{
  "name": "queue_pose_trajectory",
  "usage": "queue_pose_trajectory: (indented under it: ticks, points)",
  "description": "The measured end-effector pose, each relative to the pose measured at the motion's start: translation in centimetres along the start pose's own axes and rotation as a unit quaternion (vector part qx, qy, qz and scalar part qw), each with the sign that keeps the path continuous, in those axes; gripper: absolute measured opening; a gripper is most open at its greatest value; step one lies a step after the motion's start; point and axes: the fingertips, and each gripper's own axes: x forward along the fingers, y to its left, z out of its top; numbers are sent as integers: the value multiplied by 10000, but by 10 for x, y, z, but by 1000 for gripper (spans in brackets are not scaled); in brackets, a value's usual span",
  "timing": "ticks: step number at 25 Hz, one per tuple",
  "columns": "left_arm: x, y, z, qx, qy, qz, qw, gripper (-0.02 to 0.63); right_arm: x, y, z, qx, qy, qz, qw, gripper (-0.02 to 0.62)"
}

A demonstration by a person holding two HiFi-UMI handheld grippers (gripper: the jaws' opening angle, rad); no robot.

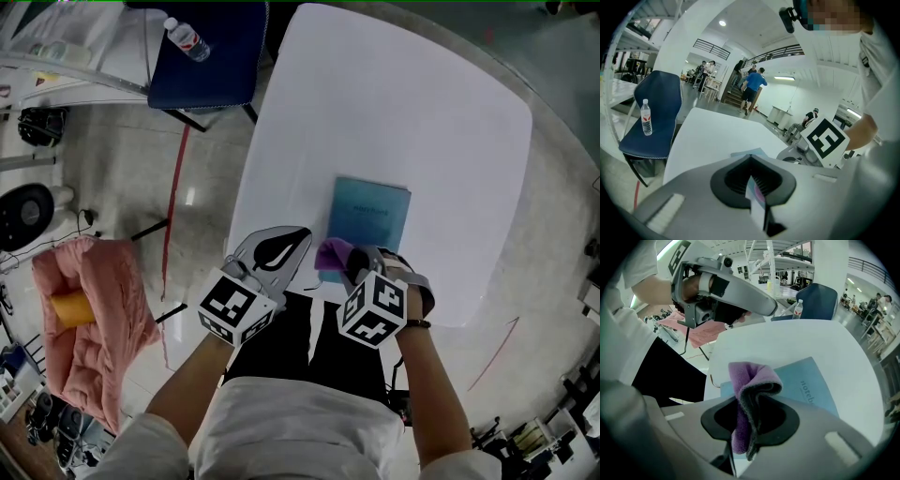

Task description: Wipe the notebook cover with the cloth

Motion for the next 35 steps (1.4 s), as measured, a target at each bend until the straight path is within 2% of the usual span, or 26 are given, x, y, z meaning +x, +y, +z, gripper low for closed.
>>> queue_pose_trajectory:
  ticks: [17,35]
  points:
    - [-7,-10,-11,-22,20,0,10000,0,2,41,-9,34,63,306,9995,105]
    - [-12,-10,-12,-52,9,9,10000,0,3,41,-9,76,135,398,9991,105]
